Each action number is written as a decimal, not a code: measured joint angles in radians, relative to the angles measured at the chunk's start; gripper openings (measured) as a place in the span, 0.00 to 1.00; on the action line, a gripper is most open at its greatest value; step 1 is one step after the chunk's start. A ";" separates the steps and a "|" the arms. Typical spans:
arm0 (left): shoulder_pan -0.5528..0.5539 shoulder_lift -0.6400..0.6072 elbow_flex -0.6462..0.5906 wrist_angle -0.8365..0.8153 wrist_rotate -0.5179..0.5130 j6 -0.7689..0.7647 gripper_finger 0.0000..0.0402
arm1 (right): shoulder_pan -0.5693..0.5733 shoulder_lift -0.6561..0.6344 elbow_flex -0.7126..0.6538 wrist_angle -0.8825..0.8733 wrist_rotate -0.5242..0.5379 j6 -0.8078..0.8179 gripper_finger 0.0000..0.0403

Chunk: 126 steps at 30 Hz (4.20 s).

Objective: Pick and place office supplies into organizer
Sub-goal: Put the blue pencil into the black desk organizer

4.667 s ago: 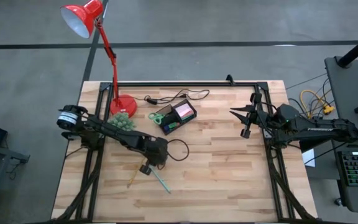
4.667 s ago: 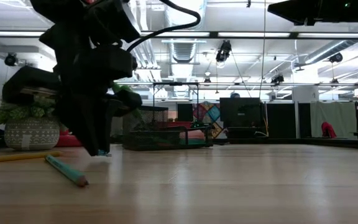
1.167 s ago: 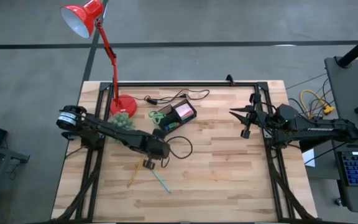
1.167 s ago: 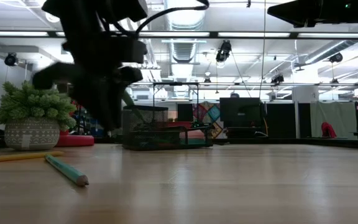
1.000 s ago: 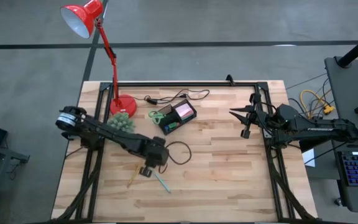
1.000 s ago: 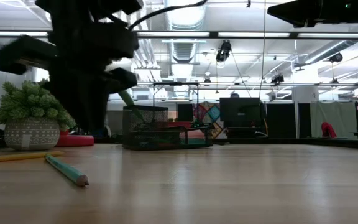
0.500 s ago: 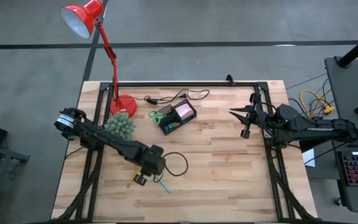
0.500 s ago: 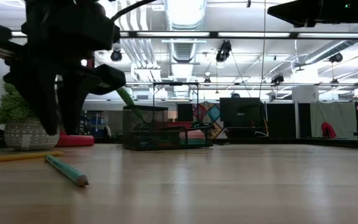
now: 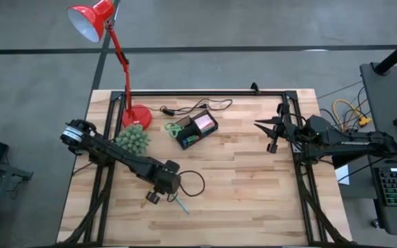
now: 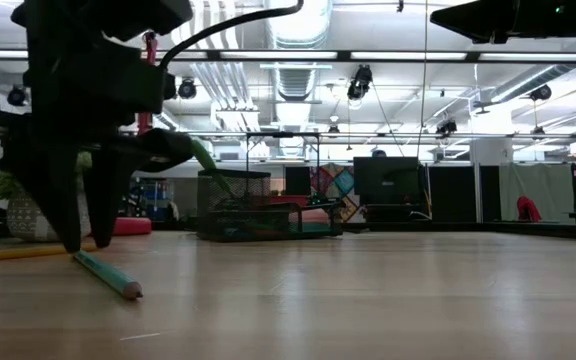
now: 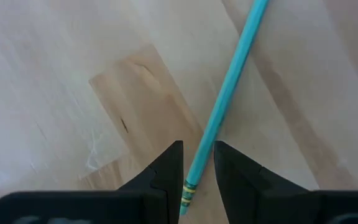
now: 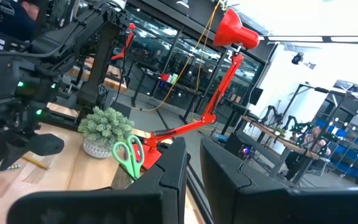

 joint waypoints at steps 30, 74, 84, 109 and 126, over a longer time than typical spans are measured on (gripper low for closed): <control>-0.006 0.097 -0.049 0.089 0.003 0.115 0.04 | 0.000 0.000 0.000 0.000 0.000 0.003 0.09; 0.113 -0.148 -0.043 0.363 -0.375 0.307 0.01 | 0.000 0.000 0.000 -0.004 0.000 0.004 0.09; 0.273 -0.148 -0.047 0.560 -0.460 0.369 0.01 | 0.000 0.000 0.000 -0.007 0.000 0.004 0.09; 0.539 -0.146 -0.174 0.999 -0.518 0.102 0.00 | 0.000 0.000 0.000 -0.007 0.000 0.004 0.09; 0.559 -0.146 -0.200 1.030 -0.564 -0.056 0.00 | 0.000 0.000 0.000 -0.007 0.000 0.004 0.09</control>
